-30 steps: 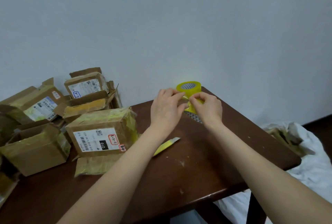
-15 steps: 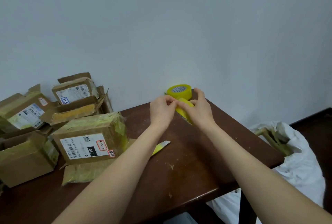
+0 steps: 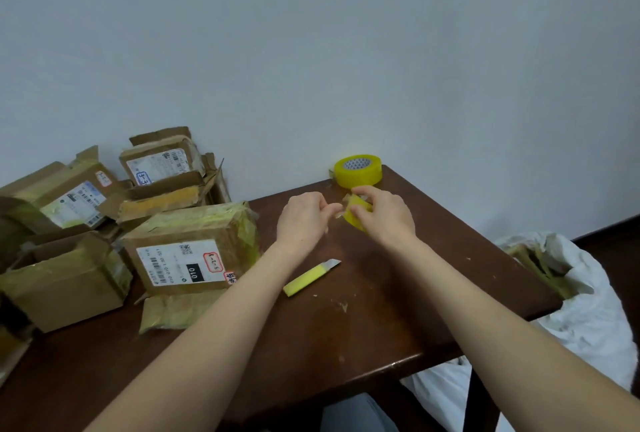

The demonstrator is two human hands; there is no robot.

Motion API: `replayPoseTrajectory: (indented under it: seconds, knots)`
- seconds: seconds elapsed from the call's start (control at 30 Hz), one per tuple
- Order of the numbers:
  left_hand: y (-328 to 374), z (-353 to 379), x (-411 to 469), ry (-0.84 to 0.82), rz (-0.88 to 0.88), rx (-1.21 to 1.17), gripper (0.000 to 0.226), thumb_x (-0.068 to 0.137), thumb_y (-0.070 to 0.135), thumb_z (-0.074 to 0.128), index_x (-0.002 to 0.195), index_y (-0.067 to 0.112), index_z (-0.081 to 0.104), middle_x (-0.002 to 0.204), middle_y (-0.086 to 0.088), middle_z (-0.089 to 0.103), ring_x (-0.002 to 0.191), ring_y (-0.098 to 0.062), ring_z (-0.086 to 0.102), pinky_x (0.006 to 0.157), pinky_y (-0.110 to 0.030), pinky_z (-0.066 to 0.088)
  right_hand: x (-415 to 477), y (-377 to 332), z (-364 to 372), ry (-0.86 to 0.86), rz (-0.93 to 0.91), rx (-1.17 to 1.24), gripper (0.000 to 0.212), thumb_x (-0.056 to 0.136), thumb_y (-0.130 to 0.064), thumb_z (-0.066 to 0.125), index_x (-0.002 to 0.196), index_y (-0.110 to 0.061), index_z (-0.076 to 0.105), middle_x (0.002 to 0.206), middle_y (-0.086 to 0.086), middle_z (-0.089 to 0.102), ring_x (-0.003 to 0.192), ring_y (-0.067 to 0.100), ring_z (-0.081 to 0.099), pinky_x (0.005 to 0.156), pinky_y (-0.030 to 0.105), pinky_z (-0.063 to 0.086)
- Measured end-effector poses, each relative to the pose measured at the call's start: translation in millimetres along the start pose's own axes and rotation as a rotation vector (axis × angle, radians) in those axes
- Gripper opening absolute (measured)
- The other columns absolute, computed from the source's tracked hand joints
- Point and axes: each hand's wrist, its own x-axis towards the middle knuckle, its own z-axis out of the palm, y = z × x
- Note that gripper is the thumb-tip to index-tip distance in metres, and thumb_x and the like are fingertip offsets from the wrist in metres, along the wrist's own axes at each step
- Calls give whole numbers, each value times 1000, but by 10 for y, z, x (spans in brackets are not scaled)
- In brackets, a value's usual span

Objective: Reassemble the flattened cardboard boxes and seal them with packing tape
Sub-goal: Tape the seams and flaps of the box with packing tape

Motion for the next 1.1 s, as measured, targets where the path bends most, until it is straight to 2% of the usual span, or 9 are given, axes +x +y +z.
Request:
replayPoseTrajectory:
  seconds: [0.13, 0.27, 0.43, 0.57, 0.7, 0.8, 0.9, 0.97, 1.1]
  knots:
    - [-301, -76, -235, -295, -62, 252, 27, 81, 46, 65, 96, 24, 61, 104, -1, 66, 99, -22, 61, 80, -34, 52, -52, 63, 161, 45, -31, -295, 35, 96, -35, 51, 131, -32, 54, 123, 0, 63, 115, 24, 55, 92, 32, 40]
    - [-407, 60, -424, -513, -85, 444, 37, 81, 38, 66, 112, 16, 62, 110, -4, 65, 99, -23, 62, 75, -31, 52, -73, 116, 264, -176, 38, -392, 35, 97, -29, 50, 131, -34, 54, 127, -2, 60, 123, 23, 45, 102, 33, 34]
    - [-121, 398, -338, -424, -106, 237, 38, 82, 38, 69, 107, 11, 64, 103, -10, 66, 95, -29, 62, 74, -36, 52, 7, -37, 21, 24, -7, -303, 34, 101, -30, 37, 130, -26, 55, 126, 3, 59, 120, 28, 42, 91, 41, 40]
    - [18, 196, -226, -293, 4, 185, 30, 90, 30, 56, 115, 14, 63, 114, -10, 64, 107, -31, 59, 81, -38, 51, 126, -442, -70, 138, -74, -36, 33, 101, -23, 39, 127, -19, 59, 126, 5, 61, 120, 26, 50, 93, 36, 41]
    - [-450, -679, -6, 129, 24, 62, 32, 90, 11, 44, 110, 17, 68, 112, -2, 68, 104, -24, 62, 90, -32, 47, 62, -1046, 263, 23, -175, 119, 39, 100, -26, 43, 135, -11, 52, 137, 9, 54, 127, 24, 48, 103, 34, 35]
    - [-1101, -1236, 78, 292, -99, 98, 34, 93, 9, 42, 118, 12, 65, 119, -5, 66, 110, -24, 60, 95, -35, 46, -48, -1505, 647, -157, -215, 149, 48, 101, -34, 39, 141, -8, 42, 144, 9, 46, 132, 25, 42, 106, 37, 34]
    - [-1691, -1393, 43, 134, -330, 226, 35, 97, 24, 39, 120, 8, 61, 121, -13, 63, 110, -31, 58, 90, -40, 47, -120, -1823, 1039, -330, -167, 109, 56, 101, -41, 35, 141, -2, 34, 147, 14, 38, 136, 29, 33, 105, 39, 33]
    - [-1929, -1334, -28, -38, -425, 239, 44, 96, 39, 41, 113, 3, 61, 115, -17, 64, 103, -33, 59, 81, -35, 47, -203, -1896, 1275, -421, -84, 88, 64, 103, -41, 30, 150, 1, 16, 159, 15, 14, 147, 31, 12, 114, 41, 22]
    - [-2137, -1288, -117, -63, -488, 204, 55, 91, 51, 47, 106, 2, 62, 106, -14, 64, 97, -32, 59, 70, -30, 38, -358, -1887, 1476, -385, 0, 116, 63, 105, -34, 25, 153, -4, -3, 161, 8, -14, 149, 29, 1, 117, 41, 17]
